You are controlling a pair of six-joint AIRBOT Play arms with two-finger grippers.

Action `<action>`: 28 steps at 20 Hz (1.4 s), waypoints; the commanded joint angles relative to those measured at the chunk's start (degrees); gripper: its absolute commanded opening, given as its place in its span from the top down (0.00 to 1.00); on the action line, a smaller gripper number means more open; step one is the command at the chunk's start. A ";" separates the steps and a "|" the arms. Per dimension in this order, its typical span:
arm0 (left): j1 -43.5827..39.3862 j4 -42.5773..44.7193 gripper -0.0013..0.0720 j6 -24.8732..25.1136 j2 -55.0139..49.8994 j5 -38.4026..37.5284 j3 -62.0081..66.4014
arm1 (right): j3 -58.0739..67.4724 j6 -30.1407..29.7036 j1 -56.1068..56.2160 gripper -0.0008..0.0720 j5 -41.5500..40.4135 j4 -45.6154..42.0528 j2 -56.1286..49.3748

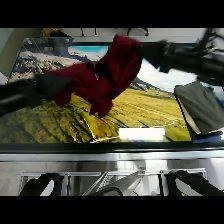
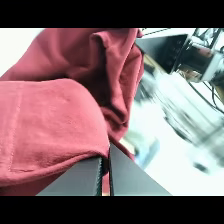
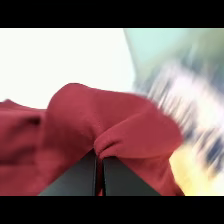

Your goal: Fold the shirts.

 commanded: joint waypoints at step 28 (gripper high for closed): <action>16.04 21.59 0.03 -0.37 -45.05 -6.25 -2.64 | -23.54 27.98 -15.32 0.63 16.76 -32.96 -16.41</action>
